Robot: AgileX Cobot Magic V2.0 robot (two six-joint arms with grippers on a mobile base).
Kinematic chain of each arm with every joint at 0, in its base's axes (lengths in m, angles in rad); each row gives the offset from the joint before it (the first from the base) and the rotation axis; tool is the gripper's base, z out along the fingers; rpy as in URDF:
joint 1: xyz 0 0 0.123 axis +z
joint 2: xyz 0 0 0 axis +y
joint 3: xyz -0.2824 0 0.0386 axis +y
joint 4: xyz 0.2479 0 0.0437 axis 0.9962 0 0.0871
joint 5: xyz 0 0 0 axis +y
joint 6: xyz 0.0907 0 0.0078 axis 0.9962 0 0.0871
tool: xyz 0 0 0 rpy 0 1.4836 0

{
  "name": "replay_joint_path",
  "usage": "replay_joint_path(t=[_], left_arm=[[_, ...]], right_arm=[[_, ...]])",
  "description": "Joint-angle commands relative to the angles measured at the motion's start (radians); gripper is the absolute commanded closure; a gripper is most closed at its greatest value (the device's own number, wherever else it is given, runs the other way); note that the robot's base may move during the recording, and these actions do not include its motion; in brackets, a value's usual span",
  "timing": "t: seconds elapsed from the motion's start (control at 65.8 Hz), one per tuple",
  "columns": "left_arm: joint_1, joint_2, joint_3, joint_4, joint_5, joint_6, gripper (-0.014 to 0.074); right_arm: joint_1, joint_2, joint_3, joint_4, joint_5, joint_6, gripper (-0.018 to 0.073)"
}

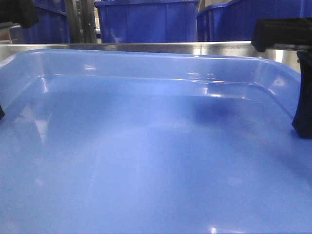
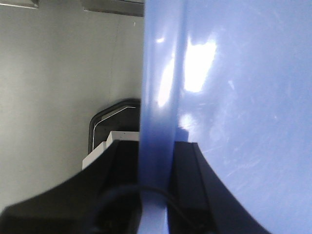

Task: Grab blue tray and place on right shelf
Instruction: 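Hold the tray while the base drives up to the steel shelf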

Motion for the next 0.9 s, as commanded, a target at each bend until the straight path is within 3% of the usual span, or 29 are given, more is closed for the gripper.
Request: replay_joint_path(t=[0.0,0.882], left_arm=[[-0.011,-0.025,-0.027,-0.029,-0.041,-0.019,0.0596],[-0.011,-0.025,-0.027,-0.029,-0.041,-0.019,0.0596]], right_arm=[[0.003,-0.027,-0.029,0.01,-0.042,0.008,0.0358],[0.003,-0.027,-0.029,0.01,-0.042,0.008,0.0358]])
